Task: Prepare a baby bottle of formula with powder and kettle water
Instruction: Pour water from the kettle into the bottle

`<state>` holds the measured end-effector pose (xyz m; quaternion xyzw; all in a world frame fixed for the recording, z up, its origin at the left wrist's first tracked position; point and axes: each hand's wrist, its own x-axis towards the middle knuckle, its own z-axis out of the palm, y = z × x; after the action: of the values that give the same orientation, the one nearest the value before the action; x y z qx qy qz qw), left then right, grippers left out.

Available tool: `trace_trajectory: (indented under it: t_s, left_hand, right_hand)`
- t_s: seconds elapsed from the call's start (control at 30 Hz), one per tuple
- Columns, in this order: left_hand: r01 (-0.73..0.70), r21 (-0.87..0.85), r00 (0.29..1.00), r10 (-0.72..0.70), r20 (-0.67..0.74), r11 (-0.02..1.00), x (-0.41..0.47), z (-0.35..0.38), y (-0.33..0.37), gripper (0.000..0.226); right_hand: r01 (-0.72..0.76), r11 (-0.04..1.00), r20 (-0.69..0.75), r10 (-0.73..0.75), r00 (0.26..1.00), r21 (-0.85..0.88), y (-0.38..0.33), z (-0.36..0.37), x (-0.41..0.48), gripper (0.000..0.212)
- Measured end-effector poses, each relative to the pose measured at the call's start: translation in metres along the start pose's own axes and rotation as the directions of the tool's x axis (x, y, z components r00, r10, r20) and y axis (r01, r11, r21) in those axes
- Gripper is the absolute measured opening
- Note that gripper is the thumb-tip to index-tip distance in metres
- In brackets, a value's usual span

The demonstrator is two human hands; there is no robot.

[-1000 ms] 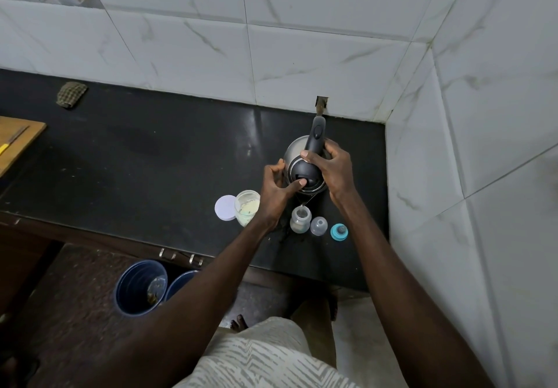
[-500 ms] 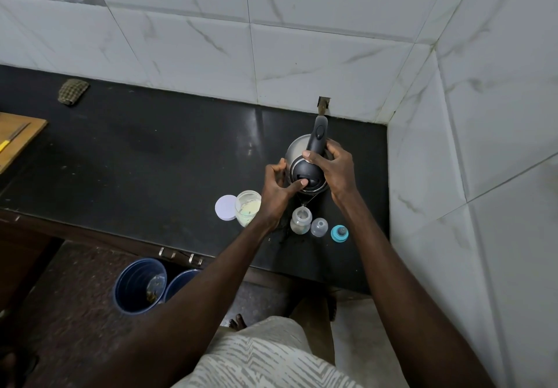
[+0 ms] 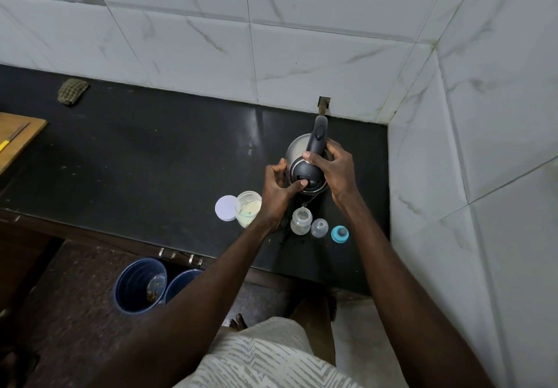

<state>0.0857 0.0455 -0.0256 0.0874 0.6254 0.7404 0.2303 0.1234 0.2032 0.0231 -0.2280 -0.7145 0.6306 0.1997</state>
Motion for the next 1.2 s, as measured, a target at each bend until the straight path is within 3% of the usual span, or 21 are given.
trace_trajectory:
  t_s: [1.2]
  left_hand:
    - [0.014,-0.041,1.000,-0.015,-0.013,0.999,-0.0030,0.0009,0.0031,0.060]
  right_hand:
    - [0.023,1.000,-0.003,-0.023,1.000,-0.019,-0.0063,0.0022,-0.0055,0.044]
